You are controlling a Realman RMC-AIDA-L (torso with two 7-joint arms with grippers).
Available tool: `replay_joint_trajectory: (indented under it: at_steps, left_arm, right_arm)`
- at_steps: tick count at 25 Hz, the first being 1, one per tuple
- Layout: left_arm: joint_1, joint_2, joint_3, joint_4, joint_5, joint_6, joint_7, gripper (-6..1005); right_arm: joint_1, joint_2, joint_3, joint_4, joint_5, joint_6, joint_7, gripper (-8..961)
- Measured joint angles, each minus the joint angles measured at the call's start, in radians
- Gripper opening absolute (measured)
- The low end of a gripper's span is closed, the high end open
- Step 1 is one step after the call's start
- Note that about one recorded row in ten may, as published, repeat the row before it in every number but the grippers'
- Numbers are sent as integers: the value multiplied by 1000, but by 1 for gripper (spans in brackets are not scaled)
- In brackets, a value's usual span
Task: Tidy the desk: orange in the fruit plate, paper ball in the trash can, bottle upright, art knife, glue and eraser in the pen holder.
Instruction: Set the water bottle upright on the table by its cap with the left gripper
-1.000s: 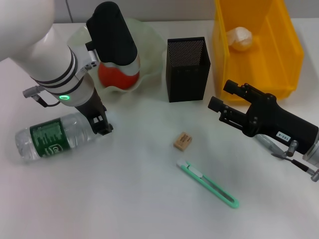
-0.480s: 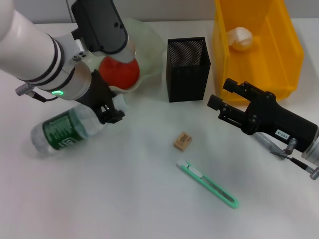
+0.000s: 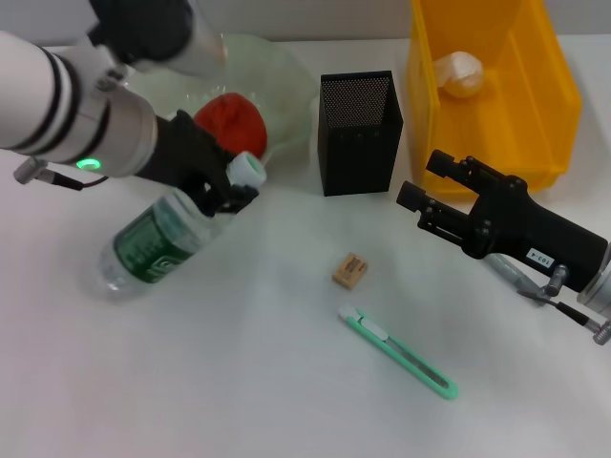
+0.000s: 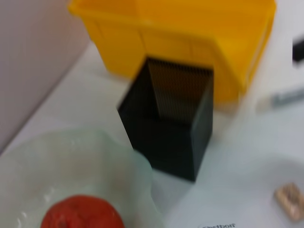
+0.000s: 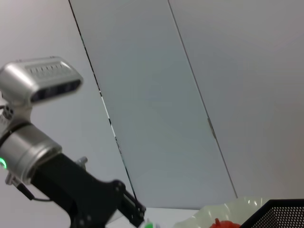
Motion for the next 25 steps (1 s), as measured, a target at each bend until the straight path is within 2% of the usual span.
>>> replay_joint_trajectory:
  at_steps: [3, 5, 12, 16, 25]
  left_arm:
    - [12, 0, -50, 2, -58, -1, 21, 435]
    - [42, 1, -125, 2, -143, -18, 62, 436]
    - [76, 4, -173, 9, -210, -30, 90, 436]
    - [106, 4, -210, 15, -293, -30, 129, 436]
    - [135, 3, -244, 8, -315, -33, 134, 435]
  right_arm:
    - [-3, 0, 0, 2, 0, 0, 0, 738]
    - [-4, 0, 0, 2, 0, 0, 0, 738]
    - [-6, 0, 0, 3, 0, 1, 0, 737]
    - [-5, 0, -1, 3, 0, 1, 0, 737]
    - [-6, 1, -6, 3, 0, 2, 0, 737]
